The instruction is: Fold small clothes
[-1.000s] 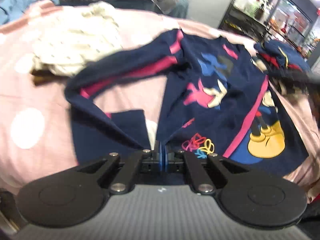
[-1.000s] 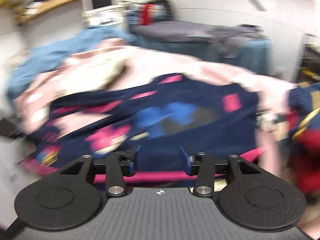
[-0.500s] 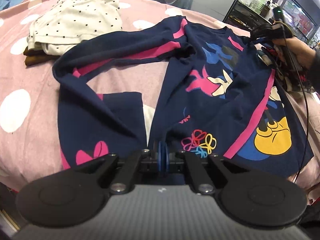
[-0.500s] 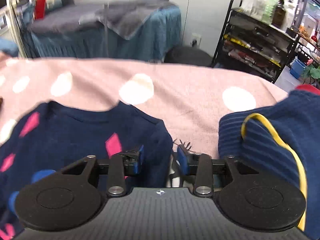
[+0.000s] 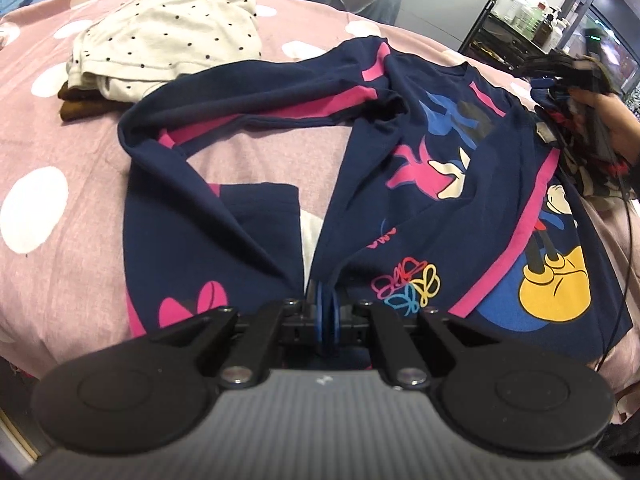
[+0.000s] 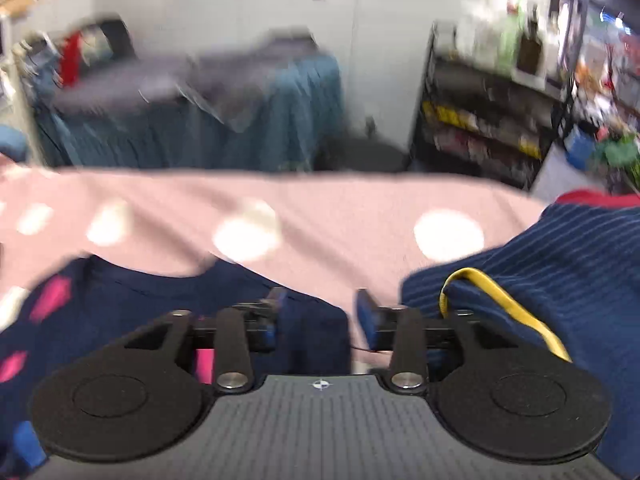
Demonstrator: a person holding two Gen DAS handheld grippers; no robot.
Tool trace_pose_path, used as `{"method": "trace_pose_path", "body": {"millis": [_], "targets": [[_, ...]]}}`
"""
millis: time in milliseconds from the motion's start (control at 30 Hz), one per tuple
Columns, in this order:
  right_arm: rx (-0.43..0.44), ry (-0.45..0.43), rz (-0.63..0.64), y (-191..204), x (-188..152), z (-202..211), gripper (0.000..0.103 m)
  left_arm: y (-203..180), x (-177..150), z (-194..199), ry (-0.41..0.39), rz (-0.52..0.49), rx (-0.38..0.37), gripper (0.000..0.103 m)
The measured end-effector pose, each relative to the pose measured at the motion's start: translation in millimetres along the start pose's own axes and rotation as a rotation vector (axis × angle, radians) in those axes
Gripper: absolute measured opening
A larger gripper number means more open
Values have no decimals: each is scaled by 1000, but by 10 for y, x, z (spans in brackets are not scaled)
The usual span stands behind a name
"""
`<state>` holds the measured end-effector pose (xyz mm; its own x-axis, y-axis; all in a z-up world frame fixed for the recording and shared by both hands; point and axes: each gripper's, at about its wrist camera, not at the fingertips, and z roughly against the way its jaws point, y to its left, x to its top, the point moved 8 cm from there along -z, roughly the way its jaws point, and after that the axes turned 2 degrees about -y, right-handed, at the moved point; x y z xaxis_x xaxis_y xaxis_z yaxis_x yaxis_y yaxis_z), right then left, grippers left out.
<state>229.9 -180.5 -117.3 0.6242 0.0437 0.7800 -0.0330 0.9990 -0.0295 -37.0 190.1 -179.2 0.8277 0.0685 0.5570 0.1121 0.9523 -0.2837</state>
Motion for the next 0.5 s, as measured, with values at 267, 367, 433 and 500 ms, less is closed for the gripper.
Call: {"method": "trace_pose_path", "body": {"millis": [267, 367, 433, 500], "targets": [[71, 116, 267, 212, -1071, 601, 20, 18, -17, 8, -9, 7, -2, 6], [67, 116, 203, -33, -1239, 572, 15, 20, -14, 11, -12, 6, 8, 6], [61, 117, 204, -35, -1218, 562, 16, 32, -11, 33, -19, 16, 21, 7], [45, 125, 224, 11, -1181, 567, 17, 40, 3, 97, -39, 20, 47, 7]]}}
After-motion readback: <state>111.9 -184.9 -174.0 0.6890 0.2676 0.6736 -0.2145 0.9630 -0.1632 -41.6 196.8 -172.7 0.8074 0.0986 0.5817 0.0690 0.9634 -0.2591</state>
